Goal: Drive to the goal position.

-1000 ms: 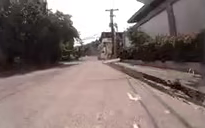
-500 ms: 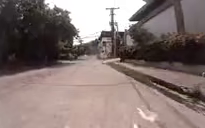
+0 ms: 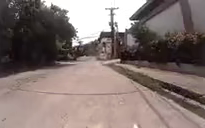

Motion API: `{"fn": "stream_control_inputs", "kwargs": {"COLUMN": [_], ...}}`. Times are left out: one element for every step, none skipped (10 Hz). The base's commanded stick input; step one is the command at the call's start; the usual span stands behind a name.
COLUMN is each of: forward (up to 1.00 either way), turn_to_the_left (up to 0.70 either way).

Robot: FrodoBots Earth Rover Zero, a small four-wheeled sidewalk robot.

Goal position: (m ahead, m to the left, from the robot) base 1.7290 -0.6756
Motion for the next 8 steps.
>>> {"fn": "stream_control_inputs", "kwargs": {"forward": [1.0, 1.0, 1.0, 1.0, 1.0, 1.0, 1.0, 1.0], "turn_to_the_left": [0.02, 0.02, 0.02, 0.02, 0.02, 0.36, 0.42, 0.4]}}
